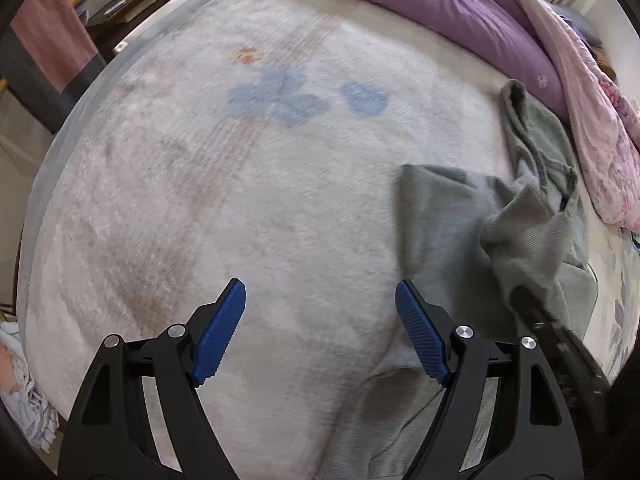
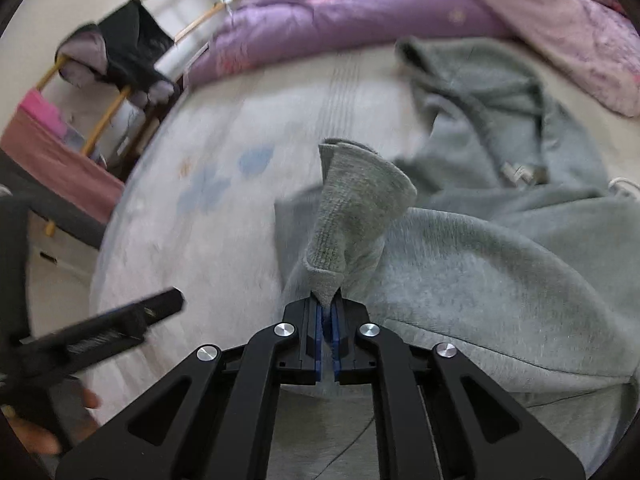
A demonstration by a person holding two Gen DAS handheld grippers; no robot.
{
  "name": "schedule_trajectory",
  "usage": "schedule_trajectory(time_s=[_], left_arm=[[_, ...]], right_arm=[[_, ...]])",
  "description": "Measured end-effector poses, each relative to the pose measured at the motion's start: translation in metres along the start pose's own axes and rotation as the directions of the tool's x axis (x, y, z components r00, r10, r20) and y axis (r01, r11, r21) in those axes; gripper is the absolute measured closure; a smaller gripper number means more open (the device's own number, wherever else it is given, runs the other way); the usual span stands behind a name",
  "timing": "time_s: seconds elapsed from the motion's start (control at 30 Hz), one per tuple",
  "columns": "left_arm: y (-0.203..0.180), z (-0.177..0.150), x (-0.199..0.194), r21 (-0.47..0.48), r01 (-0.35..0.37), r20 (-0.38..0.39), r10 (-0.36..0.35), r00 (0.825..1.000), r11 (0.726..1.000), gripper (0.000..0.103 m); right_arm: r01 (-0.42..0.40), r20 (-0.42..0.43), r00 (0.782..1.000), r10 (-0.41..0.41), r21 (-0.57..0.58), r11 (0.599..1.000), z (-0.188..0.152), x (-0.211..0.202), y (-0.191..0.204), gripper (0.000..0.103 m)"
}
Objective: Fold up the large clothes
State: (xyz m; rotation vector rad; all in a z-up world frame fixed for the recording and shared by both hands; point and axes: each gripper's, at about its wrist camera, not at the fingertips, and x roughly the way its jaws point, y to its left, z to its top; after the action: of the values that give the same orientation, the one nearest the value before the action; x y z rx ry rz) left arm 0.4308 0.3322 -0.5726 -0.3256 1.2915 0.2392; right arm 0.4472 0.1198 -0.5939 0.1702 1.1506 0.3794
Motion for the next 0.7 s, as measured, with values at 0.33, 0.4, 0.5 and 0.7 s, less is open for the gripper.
schedule_trajectory(time_s=[0.33,0.4,0.5,0.7], left_arm=[[0.005,-0.011,-0.002,-0.037,0.007,-0.006,-0.008,1.000,0.999,0.024],[-0.002,-0.009,-0.007,-0.040,0.023,0.004,-0.023,1.000,0.999,0.024],[-0.018,-0.007,-0.012,-0.033,0.068,0.009,-0.068,0.998,0.997,0.025],[-0.114,-0.012,-0.004,0.092,0.311,-0.048,-0.308,0.950,0.946,0.025]], right_arm=[[-0.140,-0.166,0.976,0.139,0.003,0.990,-0.028,0.014,0.005,0.050],[-0.145,-0.151,0.978,0.145,0.015,0.989,-0.029,-0.002,0.000,0.050],[-0.126,-0.100,0.986,0.133,0.071,0.990,-0.029,-0.034,-0.030,0.050],[0.069,-0.048,0.997,-0.058,0.277,0.958,-0.031,-0.095,-0.171,0.066]])
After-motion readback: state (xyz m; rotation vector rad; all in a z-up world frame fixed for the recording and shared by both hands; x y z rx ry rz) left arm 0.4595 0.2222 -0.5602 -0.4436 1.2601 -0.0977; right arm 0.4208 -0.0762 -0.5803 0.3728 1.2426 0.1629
